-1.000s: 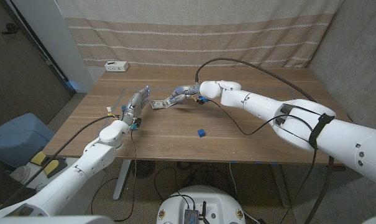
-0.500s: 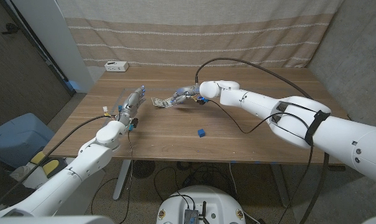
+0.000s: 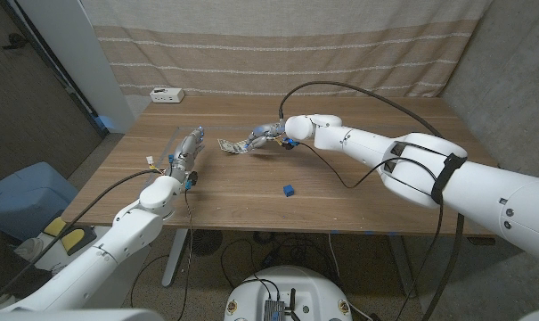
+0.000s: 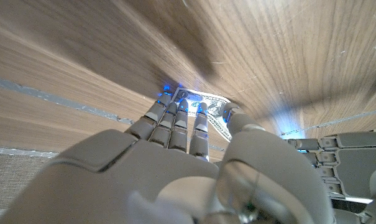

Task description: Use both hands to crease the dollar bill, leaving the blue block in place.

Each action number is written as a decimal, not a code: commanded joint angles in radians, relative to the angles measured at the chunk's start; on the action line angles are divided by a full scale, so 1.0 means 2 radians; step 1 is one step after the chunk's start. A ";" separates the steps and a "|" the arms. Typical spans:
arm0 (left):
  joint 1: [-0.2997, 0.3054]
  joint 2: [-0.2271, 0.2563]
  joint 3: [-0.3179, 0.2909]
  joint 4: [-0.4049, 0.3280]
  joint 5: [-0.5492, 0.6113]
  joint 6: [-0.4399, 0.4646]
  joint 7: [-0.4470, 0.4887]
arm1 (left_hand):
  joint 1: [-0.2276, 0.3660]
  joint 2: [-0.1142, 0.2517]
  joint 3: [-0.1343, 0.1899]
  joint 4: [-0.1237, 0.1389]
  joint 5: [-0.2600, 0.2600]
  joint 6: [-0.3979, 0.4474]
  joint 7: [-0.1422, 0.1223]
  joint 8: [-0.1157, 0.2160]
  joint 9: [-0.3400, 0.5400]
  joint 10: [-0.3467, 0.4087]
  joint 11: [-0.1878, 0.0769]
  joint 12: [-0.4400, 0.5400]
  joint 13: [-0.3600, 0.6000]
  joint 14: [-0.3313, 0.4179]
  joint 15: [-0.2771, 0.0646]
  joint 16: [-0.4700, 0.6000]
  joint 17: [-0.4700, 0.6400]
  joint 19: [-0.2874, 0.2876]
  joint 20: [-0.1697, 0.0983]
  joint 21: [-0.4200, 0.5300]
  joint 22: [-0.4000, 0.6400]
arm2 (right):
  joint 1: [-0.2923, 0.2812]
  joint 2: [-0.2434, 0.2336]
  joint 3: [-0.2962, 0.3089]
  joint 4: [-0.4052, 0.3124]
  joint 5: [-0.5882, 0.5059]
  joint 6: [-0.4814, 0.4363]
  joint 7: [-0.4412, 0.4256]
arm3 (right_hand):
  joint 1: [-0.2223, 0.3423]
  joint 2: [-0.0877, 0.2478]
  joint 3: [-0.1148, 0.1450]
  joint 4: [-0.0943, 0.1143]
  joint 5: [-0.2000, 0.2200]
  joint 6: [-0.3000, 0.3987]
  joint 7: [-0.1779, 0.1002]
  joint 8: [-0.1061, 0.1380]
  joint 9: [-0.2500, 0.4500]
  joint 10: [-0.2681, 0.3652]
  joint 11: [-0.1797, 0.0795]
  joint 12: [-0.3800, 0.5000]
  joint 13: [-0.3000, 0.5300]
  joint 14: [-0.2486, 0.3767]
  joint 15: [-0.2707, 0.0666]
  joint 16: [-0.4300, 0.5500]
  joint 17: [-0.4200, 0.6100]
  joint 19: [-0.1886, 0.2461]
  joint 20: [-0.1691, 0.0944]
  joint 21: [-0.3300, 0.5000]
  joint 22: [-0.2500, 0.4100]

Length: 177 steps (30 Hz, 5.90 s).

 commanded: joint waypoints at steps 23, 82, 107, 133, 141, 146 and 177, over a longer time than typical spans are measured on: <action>-0.019 -0.062 -0.014 0.064 -0.142 -0.032 -0.116 | 0.022 -0.001 0.001 -0.027 -0.004 -0.016 0.027 -0.004 0.002 0.009 0.016 0.001 0.001 0.023 0.019 0.004 0.001 0.029 0.014 0.009 0.000 | 0.008 0.011 -0.012 0.026 0.002 0.010 0.000 | 0.007 0.001 0.003 0.002 0.001 0.002 0.002 0.000 0.001 0.001 0.002 -0.001 0.001 0.002 -0.001 0.000 0.001 0.005 0.001 -0.004 0.002; -0.054 -0.106 -0.014 0.141 -0.204 -0.063 -0.230 | 0.014 -0.004 -0.020 -0.046 -0.005 -0.142 -0.046 -0.008 0.004 0.003 0.051 -0.002 0.000 0.036 0.046 0.004 0.003 0.059 0.038 0.012 0.002 | -0.004 -0.004 -0.010 -0.020 -0.004 -0.013 0.015 | 0.009 0.001 0.004 0.004 0.001 0.010 0.004 0.002 0.001 0.004 0.003 0.000 0.001 0.004 0.000 0.000 0.001 0.009 0.001 -0.012 0.002; -0.071 -0.064 0.011 0.119 -0.142 -0.033 -0.194 | -0.028 -0.015 -0.046 -0.019 0.001 -0.022 0.016 0.034 0.011 0.031 0.050 0.002 0.000 0.060 0.045 0.003 0.004 0.078 0.038 0.013 0.001 | -0.010 -0.015 -0.006 -0.040 -0.006 -0.019 0.015 | 0.010 0.001 0.005 0.005 0.001 0.012 0.004 0.001 0.001 0.007 0.005 0.000 0.001 0.005 0.000 0.001 0.001 0.011 0.000 -0.016 0.002; -0.107 -0.053 0.045 0.128 -0.111 0.002 -0.204 | -0.041 -0.021 -0.056 -0.010 0.003 -0.051 -0.006 0.015 0.011 0.026 0.051 -0.002 0.000 0.055 0.047 0.000 0.004 0.073 0.040 0.009 0.001 | -0.014 -0.023 -0.003 -0.055 -0.007 -0.024 0.021 | 0.011 0.001 0.005 0.006 0.001 0.014 0.006 0.001 0.001 0.009 0.006 0.001 0.001 0.005 0.002 0.001 0.001 0.015 -0.003 -0.019 0.002; -0.108 -0.046 0.052 0.116 -0.097 0.014 -0.191 | -0.043 -0.023 -0.058 -0.007 0.005 -0.061 -0.015 0.009 0.010 0.018 0.051 -0.005 0.000 0.047 0.048 -0.002 0.004 0.065 0.042 0.005 0.000 | -0.018 -0.030 0.007 -0.066 0.001 -0.022 0.020 | 0.010 0.001 0.005 0.007 0.000 0.014 0.006 0.001 0.001 0.009 0.004 0.001 0.001 0.007 0.003 0.001 0.001 0.016 -0.003 -0.020 0.002; -0.106 -0.046 0.052 0.111 -0.097 0.021 -0.182 | -0.044 -0.024 -0.060 -0.006 0.005 -0.065 -0.018 0.006 0.009 0.006 0.052 -0.009 0.000 0.037 0.051 -0.004 0.004 0.055 0.042 0.000 0.000 | -0.022 -0.041 0.012 -0.087 0.002 -0.025 0.017 | 0.009 0.001 0.004 0.008 0.000 0.014 0.005 0.001 0.001 0.009 0.005 0.001 0.001 0.008 0.003 0.002 0.001 0.016 -0.002 -0.021 0.002; -0.115 -0.038 0.062 0.094 -0.100 0.061 -0.180 | -0.046 -0.026 -0.067 0.000 0.007 -0.091 -0.034 -0.002 0.007 -0.031 0.049 -0.013 0.000 -0.003 0.050 -0.005 0.004 0.025 0.043 -0.013 0.001 | -0.053 -0.102 0.056 -0.198 -0.001 -0.068 -0.009 | 0.009 0.001 0.003 0.010 -0.001 0.013 0.006 0.000 0.001 0.010 0.006 0.000 0.001 0.013 0.004 0.004 0.001 0.024 0.001 -0.023 0.002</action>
